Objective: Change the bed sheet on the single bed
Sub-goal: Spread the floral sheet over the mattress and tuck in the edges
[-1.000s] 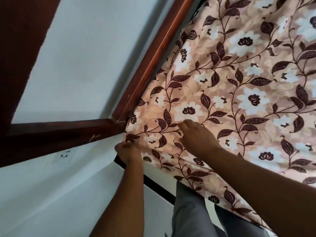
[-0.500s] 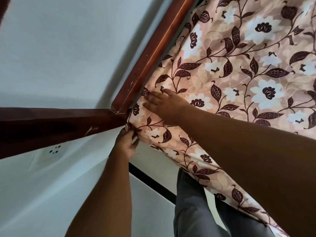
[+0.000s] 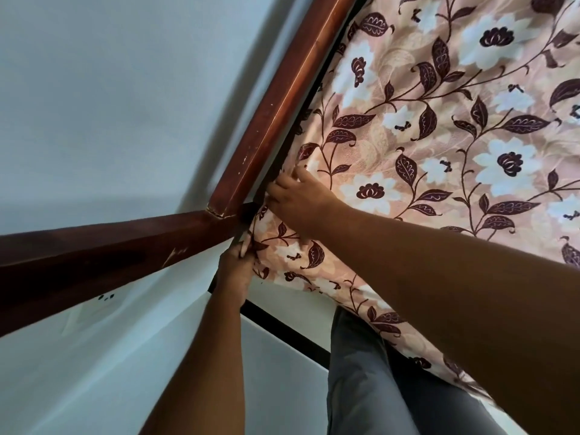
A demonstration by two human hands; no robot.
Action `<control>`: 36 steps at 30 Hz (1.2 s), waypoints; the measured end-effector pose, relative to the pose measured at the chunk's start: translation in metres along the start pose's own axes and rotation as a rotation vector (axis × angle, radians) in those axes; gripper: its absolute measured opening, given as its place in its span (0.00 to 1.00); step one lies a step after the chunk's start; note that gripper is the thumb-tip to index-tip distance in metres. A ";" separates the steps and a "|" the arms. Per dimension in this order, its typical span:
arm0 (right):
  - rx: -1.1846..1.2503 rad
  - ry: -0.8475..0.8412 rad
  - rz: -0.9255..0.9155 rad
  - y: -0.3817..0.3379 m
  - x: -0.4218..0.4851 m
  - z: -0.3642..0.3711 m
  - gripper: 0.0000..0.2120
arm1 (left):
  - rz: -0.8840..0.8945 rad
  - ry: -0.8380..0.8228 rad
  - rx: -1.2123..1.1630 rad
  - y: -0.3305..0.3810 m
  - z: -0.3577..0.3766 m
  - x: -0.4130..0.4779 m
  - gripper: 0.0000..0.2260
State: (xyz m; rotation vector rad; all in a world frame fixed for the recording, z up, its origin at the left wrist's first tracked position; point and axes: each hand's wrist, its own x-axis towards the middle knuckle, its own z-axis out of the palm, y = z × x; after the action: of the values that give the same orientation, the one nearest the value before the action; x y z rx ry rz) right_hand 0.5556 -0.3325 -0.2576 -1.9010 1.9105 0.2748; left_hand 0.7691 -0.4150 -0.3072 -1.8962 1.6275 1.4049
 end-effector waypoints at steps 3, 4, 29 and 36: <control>-0.029 -0.055 -0.018 0.005 0.011 -0.001 0.50 | -0.022 -0.088 -0.093 0.003 -0.002 -0.002 0.10; -0.021 -0.096 -0.010 0.007 0.015 0.000 0.53 | -0.037 -0.110 -0.177 0.004 -0.001 -0.003 0.10; 0.072 0.046 0.027 0.007 0.031 0.012 0.39 | -0.131 -0.043 -0.351 -0.007 -0.025 0.002 0.11; 0.201 0.439 0.016 -0.014 -0.004 0.045 0.13 | -0.061 0.186 -0.439 -0.015 0.005 -0.014 0.07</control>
State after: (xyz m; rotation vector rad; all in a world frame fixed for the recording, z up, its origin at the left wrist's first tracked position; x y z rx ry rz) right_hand 0.5765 -0.3104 -0.2941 -1.9223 2.1277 -0.3490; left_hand 0.7810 -0.3984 -0.3041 -2.3573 1.4031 1.7141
